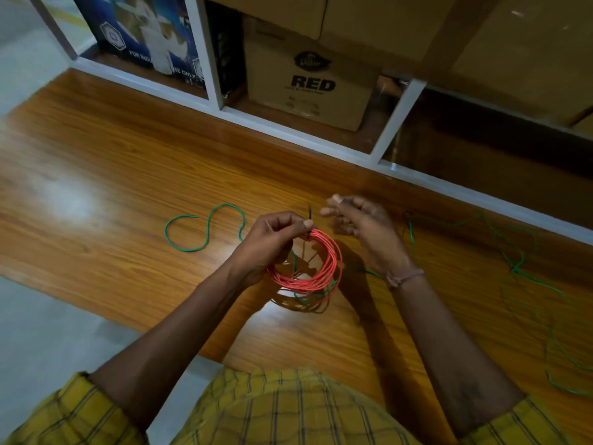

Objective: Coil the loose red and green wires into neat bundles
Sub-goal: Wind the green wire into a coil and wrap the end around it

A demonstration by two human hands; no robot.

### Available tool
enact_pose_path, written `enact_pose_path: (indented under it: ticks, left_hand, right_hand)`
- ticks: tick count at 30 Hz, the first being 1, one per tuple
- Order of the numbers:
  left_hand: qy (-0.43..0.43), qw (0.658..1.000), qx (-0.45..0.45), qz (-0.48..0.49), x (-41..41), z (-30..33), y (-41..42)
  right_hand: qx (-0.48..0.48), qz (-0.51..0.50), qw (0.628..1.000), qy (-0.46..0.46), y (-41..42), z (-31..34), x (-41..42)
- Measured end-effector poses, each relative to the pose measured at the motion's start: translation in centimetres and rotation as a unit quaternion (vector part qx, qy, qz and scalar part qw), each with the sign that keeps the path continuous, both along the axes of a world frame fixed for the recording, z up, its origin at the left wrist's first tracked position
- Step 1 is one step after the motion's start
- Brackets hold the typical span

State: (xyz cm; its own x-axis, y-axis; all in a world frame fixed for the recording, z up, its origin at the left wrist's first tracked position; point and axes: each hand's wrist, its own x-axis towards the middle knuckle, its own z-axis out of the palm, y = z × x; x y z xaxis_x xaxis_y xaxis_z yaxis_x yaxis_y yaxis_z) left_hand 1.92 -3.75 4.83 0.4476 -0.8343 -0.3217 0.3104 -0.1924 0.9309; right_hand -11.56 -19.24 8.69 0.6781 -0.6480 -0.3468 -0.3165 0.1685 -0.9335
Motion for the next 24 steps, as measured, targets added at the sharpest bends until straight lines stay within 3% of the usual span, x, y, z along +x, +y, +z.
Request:
enact_pose_path:
  ticks: [5,11,17,22,24]
  left_hand:
    - [0.048,0.998,-0.019,0.020,1.3,0.2,-2.1]
    - [0.071,0.997,-0.030,0.001,3.2,2.1,-7.3]
    - [-0.070,0.997,0.045,-0.001,6.1,1.7,-11.5]
    - [-0.171,0.980,0.101,-0.020,5.1,-0.1,-10.8]
    - [-0.189,0.978,0.093,-0.013,4.8,-0.8,-9.5]
  right_hand:
    - [-0.025,0.081,0.996,0.033,0.3,-0.7,-3.1]
    - [-0.094,-0.019,0.995,0.041,-3.9,-1.2,-0.6]
    - [-0.057,-0.169,0.983,0.051,-10.9,-2.4,3.4]
    - [-0.019,-0.164,0.984,0.063,-12.1,-5.2,5.0]
    - [-0.061,-0.165,0.981,0.080,-10.9,-5.4,5.0]
